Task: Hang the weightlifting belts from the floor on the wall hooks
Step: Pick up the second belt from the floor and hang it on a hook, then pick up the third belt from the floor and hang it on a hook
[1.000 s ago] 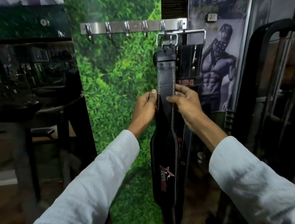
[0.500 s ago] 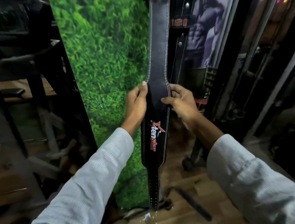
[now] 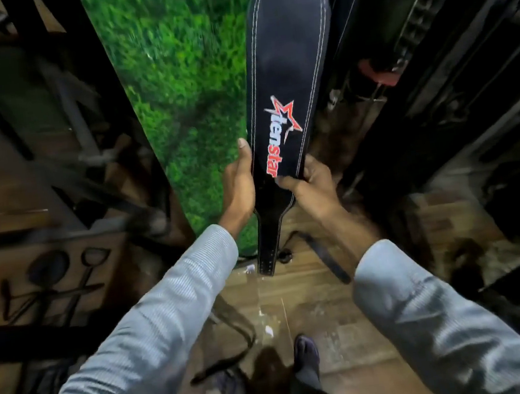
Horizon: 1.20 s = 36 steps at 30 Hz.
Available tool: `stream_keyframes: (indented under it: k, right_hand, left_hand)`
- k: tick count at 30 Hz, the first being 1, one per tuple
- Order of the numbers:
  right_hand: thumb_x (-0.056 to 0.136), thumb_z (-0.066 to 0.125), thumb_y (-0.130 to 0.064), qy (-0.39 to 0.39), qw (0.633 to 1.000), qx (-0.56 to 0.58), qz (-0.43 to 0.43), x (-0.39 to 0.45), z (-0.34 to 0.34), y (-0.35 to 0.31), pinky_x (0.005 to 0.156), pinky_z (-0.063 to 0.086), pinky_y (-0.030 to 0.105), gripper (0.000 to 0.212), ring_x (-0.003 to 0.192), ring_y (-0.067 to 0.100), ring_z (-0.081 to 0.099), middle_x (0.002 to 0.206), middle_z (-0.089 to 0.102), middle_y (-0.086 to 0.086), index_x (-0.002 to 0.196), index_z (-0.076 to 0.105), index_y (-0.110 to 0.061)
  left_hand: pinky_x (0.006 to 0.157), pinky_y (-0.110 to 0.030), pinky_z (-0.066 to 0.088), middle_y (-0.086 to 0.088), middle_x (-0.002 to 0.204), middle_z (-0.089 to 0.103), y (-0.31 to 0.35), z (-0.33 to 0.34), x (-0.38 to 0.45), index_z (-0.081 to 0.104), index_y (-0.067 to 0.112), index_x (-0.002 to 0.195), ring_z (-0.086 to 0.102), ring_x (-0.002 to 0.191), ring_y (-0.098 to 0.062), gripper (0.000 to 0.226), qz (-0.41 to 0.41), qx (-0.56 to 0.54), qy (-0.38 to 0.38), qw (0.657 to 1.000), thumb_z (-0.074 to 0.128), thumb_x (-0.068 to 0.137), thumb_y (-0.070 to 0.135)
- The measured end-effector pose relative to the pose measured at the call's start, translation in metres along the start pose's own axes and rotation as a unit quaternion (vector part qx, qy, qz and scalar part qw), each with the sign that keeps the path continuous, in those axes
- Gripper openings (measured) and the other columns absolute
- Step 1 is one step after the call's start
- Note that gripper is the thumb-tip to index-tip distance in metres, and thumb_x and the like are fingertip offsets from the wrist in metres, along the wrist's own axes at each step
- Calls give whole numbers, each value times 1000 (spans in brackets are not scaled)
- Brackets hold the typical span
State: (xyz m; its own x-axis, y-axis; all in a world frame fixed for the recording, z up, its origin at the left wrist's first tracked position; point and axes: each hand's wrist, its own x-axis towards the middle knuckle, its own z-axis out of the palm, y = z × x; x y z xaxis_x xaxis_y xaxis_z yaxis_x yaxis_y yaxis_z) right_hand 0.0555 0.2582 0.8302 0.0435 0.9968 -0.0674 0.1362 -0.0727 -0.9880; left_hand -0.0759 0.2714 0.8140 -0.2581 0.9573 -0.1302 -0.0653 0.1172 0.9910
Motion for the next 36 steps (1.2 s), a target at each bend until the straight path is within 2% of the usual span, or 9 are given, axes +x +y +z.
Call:
stream_keyframes:
  k: [6,10,13,15,17,20,23,29,36]
  right_hand:
    - [93,70,0,-17,999,27,23,0,6,103,87,53,17,39,98,1,71,118,73,13,130,59,6]
    - [92,71,-16,-71,995,-19,66,-2,9,179,97,56,37,40,115,18,69,126,72,11,129,60,-5]
    - [85,66,1,-73,992,-56,92,2,11,234,89,57,31,36,102,13,70,115,73,6,120,62,-8]
    - [80,64,16,-65,991,-64,97,4,14,273,80,54,19,34,89,0,65,104,69,7,106,63,-5]
    - [77,68,16,-62,988,-89,110,4,22,316,82,52,24,33,92,6,65,102,67,7,97,62,-10]
    - [82,76,2,-82,979,-106,155,0,37,391,91,55,35,39,110,20,68,118,72,7,115,65,-15]
    - [84,77,-11,-100,965,-128,207,-14,46,456,84,56,41,44,105,22,70,116,74,4,125,63,-14]
    - [83,70,3,-126,939,-120,296,-41,53,561,90,49,30,53,115,21,63,118,64,2,132,56,-8]
    - [72,65,-11,-82,927,-79,357,-54,50,637,87,57,46,47,105,31,73,113,75,13,120,67,-16]
  left_hand:
    - [96,-52,57,2,96,80,-91,1,-5,80,24,88,73,94,-20,75,-61,4,14,998,33,83,82]
    - [84,-39,52,3,84,74,-161,2,-4,72,22,74,66,81,-14,75,-113,9,17,993,33,87,86]
    - [97,-45,53,1,92,80,-210,-1,0,80,18,83,74,90,-13,76,-130,24,-14,991,24,103,66]
    - [109,-47,49,-5,111,80,-246,-4,3,80,13,105,73,110,-19,80,-140,18,-16,990,24,102,69]
    - [110,-43,47,-2,119,78,-282,-6,1,80,20,107,71,117,-16,76,-165,32,-13,986,26,100,72]
    - [109,-49,48,-1,118,78,-359,-7,-5,78,37,89,70,117,-20,58,-204,62,19,977,33,99,72]
    - [109,-47,47,6,110,78,-434,-10,-21,79,30,96,69,111,-15,73,-251,94,6,963,30,89,85]
    - [78,-38,49,3,79,73,-553,-27,-64,72,24,80,65,74,-7,50,-317,57,55,945,48,100,63]
    - [97,-59,53,-5,89,77,-649,-27,-96,75,29,86,72,93,-27,59,-323,67,85,940,48,86,81]
